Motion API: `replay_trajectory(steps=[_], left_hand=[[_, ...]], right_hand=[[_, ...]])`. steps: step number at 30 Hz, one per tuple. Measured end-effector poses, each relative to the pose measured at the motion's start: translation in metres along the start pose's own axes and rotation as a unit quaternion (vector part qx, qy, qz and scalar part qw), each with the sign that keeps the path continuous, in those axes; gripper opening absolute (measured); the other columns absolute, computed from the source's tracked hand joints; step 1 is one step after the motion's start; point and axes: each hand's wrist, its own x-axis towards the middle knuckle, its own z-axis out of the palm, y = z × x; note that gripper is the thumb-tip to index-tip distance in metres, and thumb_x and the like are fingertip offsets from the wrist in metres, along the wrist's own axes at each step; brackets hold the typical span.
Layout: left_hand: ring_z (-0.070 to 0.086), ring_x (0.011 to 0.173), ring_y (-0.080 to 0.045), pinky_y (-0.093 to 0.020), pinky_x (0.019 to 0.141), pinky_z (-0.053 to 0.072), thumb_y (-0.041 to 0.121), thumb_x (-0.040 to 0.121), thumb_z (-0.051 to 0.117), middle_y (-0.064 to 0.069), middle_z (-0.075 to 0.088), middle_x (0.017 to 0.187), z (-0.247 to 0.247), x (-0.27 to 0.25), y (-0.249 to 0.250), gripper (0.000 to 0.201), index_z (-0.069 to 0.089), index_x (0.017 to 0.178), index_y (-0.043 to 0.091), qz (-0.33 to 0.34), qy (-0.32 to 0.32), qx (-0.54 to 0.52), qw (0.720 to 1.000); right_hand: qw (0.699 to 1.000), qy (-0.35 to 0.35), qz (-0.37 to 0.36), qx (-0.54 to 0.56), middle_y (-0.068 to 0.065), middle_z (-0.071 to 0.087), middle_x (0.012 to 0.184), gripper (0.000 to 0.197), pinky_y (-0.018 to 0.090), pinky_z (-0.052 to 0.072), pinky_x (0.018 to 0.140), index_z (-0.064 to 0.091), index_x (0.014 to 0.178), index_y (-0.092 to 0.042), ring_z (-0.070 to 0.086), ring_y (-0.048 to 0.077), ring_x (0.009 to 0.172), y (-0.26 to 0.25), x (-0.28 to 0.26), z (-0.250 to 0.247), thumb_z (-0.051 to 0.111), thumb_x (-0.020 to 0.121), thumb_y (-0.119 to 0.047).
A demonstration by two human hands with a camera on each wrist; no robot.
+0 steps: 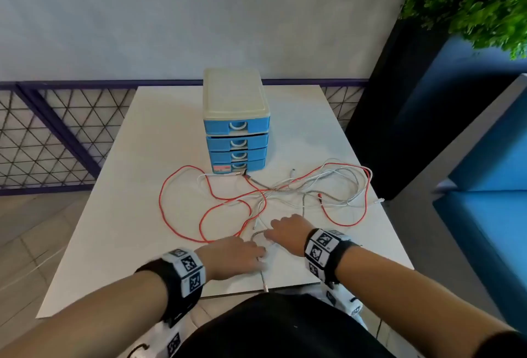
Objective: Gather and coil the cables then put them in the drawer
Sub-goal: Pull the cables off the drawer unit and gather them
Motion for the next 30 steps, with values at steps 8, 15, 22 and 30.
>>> replay_trajectory(steps=[8, 15, 22, 30], left_hand=[[0.056, 0.093, -0.026, -0.043, 0.063, 0.05, 0.005, 0.088, 0.043, -0.006, 0.05, 0.114, 0.008, 0.006, -0.001, 0.024, 0.047, 0.107, 0.018, -0.069, 0.024, -0.048, 0.996], [0.06, 0.085, -0.009, -0.032, 0.075, 0.048, 0.029, 0.087, 0.059, 0.009, 0.068, 0.091, -0.003, -0.008, -0.026, 0.013, 0.071, 0.09, 0.024, -0.316, 0.133, -0.334, 0.878], [0.063, 0.082, 0.0, -0.015, 0.077, 0.044, 0.015, 0.095, 0.049, 0.011, 0.072, 0.081, -0.024, -0.001, -0.038, 0.033, 0.074, 0.072, 0.016, -0.404, 0.247, -0.489, 0.733], [0.06, 0.082, 0.005, -0.007, 0.071, 0.039, 0.012, 0.096, 0.046, 0.004, 0.072, 0.095, -0.036, -0.001, -0.052, 0.033, 0.074, 0.079, 0.01, -0.381, 0.248, -0.533, 0.714]], right_hand=[[0.999, 0.031, 0.002, 0.041, 0.015, 0.05, 0.121, 0.038, 0.038, 0.04, 0.069, 0.045, 0.129, -0.008, 0.055, 0.034, 0.106, 0.008, 0.008, 0.01, 0.047, 0.093, 0.001], [0.979, 0.107, 0.043, 0.165, 0.012, 0.045, 0.124, 0.025, 0.036, 0.044, 0.072, 0.053, 0.12, -0.013, 0.054, 0.03, 0.106, 0.036, 0.01, 0.01, 0.048, 0.098, -0.024], [0.792, 0.226, 0.17, 0.542, 0.007, 0.066, 0.086, 0.025, 0.018, 0.046, 0.063, 0.057, 0.092, -0.007, 0.066, 0.022, 0.063, 0.052, 0.026, -0.016, 0.033, 0.099, -0.01], [0.719, 0.213, 0.146, 0.645, 0.006, 0.07, 0.081, 0.026, 0.014, 0.043, 0.055, 0.054, 0.094, -0.007, 0.059, 0.012, 0.055, 0.048, 0.035, -0.036, 0.03, 0.101, -0.01]])
